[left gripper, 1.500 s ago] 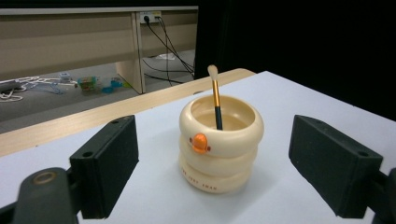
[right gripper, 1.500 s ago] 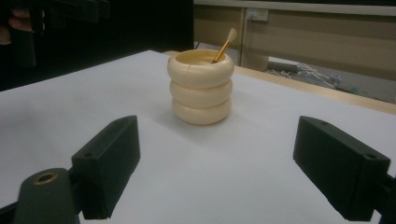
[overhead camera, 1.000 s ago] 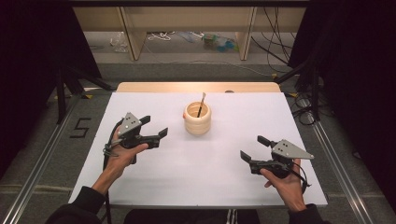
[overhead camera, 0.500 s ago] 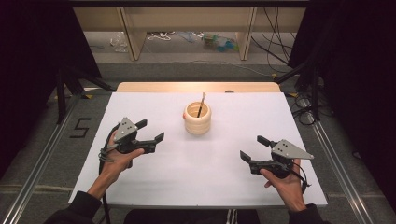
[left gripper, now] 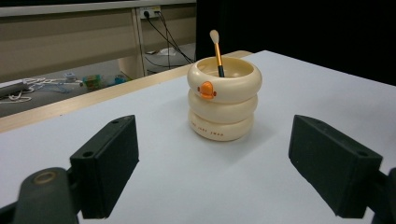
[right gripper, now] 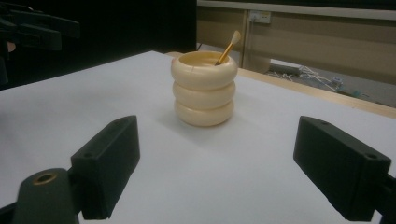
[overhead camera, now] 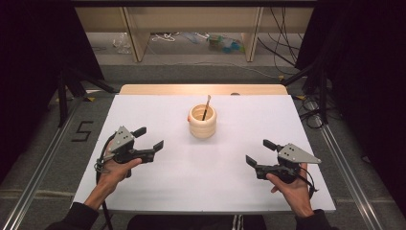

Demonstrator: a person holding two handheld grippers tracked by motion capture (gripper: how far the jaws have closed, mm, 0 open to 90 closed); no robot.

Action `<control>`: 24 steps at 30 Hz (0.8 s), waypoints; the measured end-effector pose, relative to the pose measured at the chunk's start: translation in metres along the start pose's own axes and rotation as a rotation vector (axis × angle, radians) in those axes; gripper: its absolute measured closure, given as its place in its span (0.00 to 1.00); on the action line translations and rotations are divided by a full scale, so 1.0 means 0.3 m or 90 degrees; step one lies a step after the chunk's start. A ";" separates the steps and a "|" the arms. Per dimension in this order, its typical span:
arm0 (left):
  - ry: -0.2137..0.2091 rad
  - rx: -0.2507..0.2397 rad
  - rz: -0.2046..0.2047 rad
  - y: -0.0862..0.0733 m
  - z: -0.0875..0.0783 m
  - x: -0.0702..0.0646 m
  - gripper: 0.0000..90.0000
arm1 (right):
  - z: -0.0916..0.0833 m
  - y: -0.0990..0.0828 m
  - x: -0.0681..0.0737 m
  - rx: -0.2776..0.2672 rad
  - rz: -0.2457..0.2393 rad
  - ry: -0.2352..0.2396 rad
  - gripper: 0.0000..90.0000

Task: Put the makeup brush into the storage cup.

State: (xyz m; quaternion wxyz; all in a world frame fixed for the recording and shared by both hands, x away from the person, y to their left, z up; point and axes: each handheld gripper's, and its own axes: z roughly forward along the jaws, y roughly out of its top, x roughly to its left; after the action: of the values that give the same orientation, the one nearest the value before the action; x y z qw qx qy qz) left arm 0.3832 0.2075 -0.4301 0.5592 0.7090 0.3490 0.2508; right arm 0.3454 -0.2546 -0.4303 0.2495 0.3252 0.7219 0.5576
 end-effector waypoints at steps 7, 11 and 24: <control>0.006 -0.007 0.000 -0.010 -0.025 0.009 0.17 | 0.001 -0.002 -0.004 -0.007 0.010 0.004 0.17; 0.005 -0.012 -0.001 -0.014 -0.038 0.010 0.17 | 0.001 -0.002 -0.003 -0.009 0.011 0.006 0.17; -0.003 -0.017 -0.005 -0.034 -0.075 -0.023 0.17 | -0.002 -0.002 -0.004 -0.003 0.013 0.008 0.17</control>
State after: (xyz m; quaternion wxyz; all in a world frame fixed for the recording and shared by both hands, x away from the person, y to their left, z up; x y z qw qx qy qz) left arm 0.3599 0.2175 -0.4341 0.5703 0.7009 0.3471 0.2511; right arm 0.3458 -0.2560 -0.4307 0.2398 0.3285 0.7185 0.5642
